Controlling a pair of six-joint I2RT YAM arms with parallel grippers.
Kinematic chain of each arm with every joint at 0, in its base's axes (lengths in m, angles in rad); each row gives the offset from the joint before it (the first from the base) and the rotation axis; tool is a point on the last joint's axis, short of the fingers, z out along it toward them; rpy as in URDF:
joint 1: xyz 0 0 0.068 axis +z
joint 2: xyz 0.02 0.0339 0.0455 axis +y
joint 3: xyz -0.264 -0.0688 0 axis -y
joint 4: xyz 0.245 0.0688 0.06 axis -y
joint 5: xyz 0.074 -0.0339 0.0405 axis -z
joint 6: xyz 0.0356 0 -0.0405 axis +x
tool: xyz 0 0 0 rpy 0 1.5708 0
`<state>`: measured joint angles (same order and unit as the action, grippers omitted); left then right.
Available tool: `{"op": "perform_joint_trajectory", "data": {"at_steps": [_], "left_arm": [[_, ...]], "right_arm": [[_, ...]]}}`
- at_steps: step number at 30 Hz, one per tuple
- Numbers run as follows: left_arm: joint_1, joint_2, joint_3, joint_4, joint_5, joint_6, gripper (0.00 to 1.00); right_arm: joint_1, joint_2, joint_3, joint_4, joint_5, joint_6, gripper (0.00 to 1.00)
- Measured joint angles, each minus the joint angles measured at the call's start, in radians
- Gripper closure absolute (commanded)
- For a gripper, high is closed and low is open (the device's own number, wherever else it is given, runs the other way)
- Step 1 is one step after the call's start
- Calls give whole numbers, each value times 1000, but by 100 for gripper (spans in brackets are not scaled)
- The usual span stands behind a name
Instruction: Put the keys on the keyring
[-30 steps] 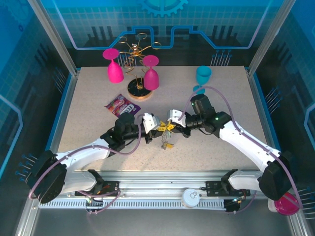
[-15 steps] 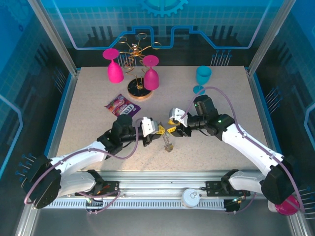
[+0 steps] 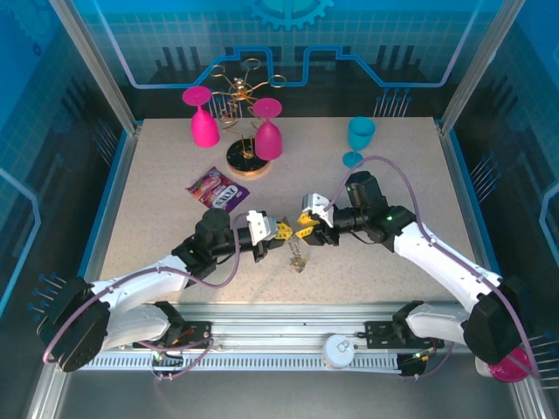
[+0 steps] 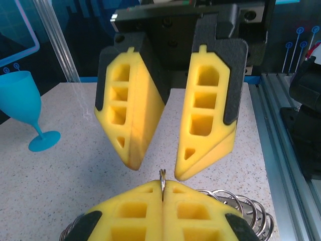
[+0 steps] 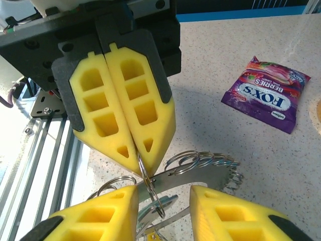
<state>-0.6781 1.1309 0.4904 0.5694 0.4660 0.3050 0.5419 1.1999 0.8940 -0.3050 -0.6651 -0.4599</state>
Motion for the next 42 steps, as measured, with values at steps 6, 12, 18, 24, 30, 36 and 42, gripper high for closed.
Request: {"op": "perform_joint_trajectory", "data": {"at_steps": [6, 12, 18, 24, 30, 36, 42], "left_arm": [[0, 0, -4, 14, 0, -1, 100], [0, 0, -5, 24, 0, -11, 100], [0, 0, -5, 44, 0, -11, 100], [0, 0, -5, 50, 3, -11, 100], [0, 0, -5, 50, 3, -11, 100], [0, 0, -6, 50, 4, -11, 100], [0, 0, -6, 49, 11, -12, 100]], "right_arm": [[0, 2, 0, 0, 3, -2, 79], [0, 2, 0, -1, 2, -3, 77], [0, 2, -32, -8, 3, -8, 74], [-3, 2, -37, -11, 2, -7, 77], [-8, -2, -38, -7, 2, 1, 69], [-14, -21, -38, 0, 1, 1, 71], [-15, -22, -38, 14, -5, 11, 80]]}}
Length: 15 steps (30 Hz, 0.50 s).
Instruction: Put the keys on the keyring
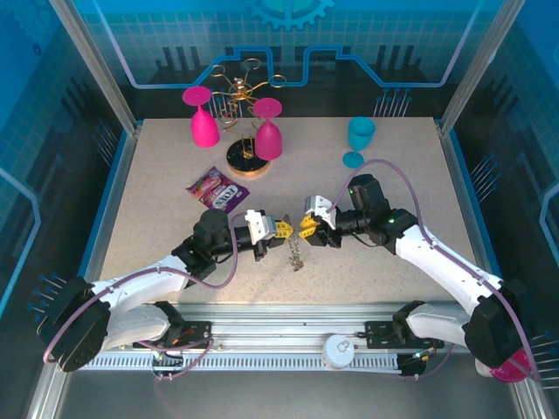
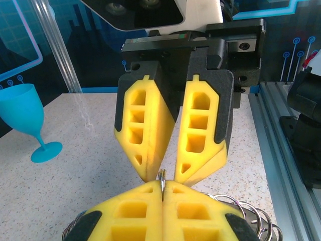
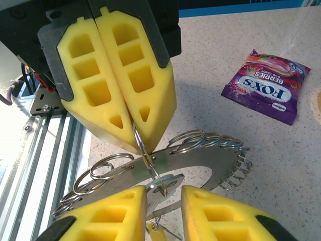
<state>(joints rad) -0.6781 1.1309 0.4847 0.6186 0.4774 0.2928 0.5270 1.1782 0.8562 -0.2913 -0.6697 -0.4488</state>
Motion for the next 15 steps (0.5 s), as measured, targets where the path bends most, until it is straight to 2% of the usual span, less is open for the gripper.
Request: {"op": "perform_joint_trajectory", "data": {"at_steps": [3, 7, 15], "left_arm": [[0, 0, 0, 0, 6, -3, 100], [0, 0, 0, 1, 10, -5, 100], [0, 11, 0, 2, 11, -15, 100]], "right_arm": [[0, 4, 0, 16, -14, 9, 85], [0, 16, 0, 31, -28, 22, 99], [3, 59, 0, 32, -43, 31, 100]]}}
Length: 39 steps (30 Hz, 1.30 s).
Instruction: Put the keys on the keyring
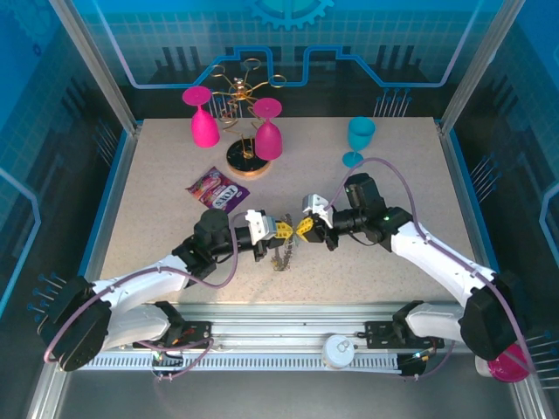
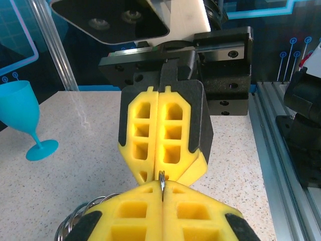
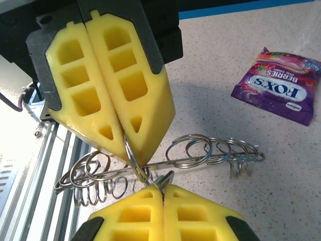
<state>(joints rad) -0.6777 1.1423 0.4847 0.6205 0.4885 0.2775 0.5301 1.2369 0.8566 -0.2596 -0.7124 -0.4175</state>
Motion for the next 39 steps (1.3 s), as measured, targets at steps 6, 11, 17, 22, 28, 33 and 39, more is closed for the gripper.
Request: {"op": "perform_joint_trajectory", "data": {"at_steps": [6, 11, 17, 22, 28, 33, 39], "left_arm": [[0, 10, 0, 30, 7, -22, 100], [6, 14, -21, 106, 11, -44, 100], [15, 45, -33, 153, 24, -67, 100], [15, 54, -33, 176, 34, -71, 100], [16, 56, -33, 178, 41, -74, 100], [21, 56, -33, 179, 44, -82, 100], [21, 59, -33, 179, 44, -88, 100]], "right_arm": [[14, 13, -1, 39, 1, 34, 80], [0, -52, -47, 106, 14, 66, 74], [-3, -110, -85, 129, 23, 34, 72], [-3, -102, -85, 142, 15, 19, 73], [-1, -67, -84, 166, 3, 18, 79], [0, -58, -84, 184, -14, 20, 80], [0, -58, -84, 187, -23, 21, 80]]}}
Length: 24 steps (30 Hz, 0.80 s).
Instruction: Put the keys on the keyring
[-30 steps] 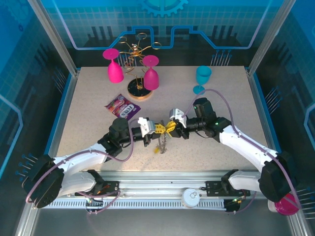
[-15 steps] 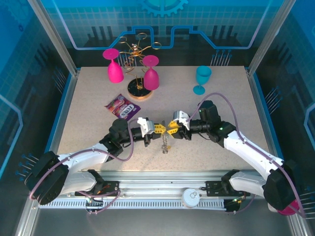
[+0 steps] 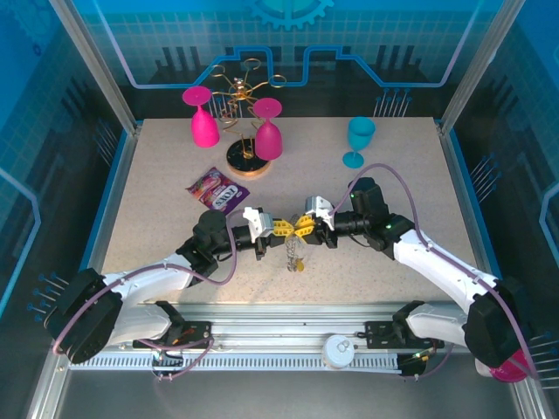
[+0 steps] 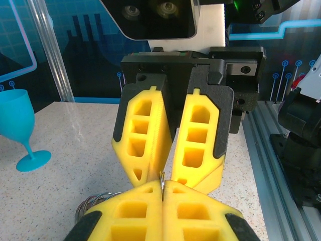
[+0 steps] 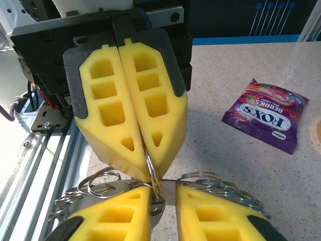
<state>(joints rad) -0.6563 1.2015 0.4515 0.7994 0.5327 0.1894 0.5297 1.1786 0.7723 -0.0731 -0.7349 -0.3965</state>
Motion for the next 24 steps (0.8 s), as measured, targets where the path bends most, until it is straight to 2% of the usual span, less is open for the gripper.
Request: {"op": "perform_joint_trajectory", "data": {"at_steps": [5, 10, 13, 16, 21, 24], "left_arm": [[1, 8, 0, 0, 0, 0, 100], [5, 9, 0, -1, 4, 0, 100], [6, 9, 2, -14, 3, 8, 97], [6, 6, 26, -83, 0, 39, 94], [6, 1, 124, -290, -25, 111, 87], [6, 1, 177, -403, -45, 158, 86]], "right_arm": [[0, 0, 0, 0, -7, 0, 84], [0, 3, 2, 0, -11, 2, 98], [-1, 9, 6, -10, -10, -1, 100], [-1, 15, 24, -56, 2, -20, 100], [7, 43, 110, -194, 58, -90, 100], [18, 60, 163, -274, 98, -132, 100]]}}
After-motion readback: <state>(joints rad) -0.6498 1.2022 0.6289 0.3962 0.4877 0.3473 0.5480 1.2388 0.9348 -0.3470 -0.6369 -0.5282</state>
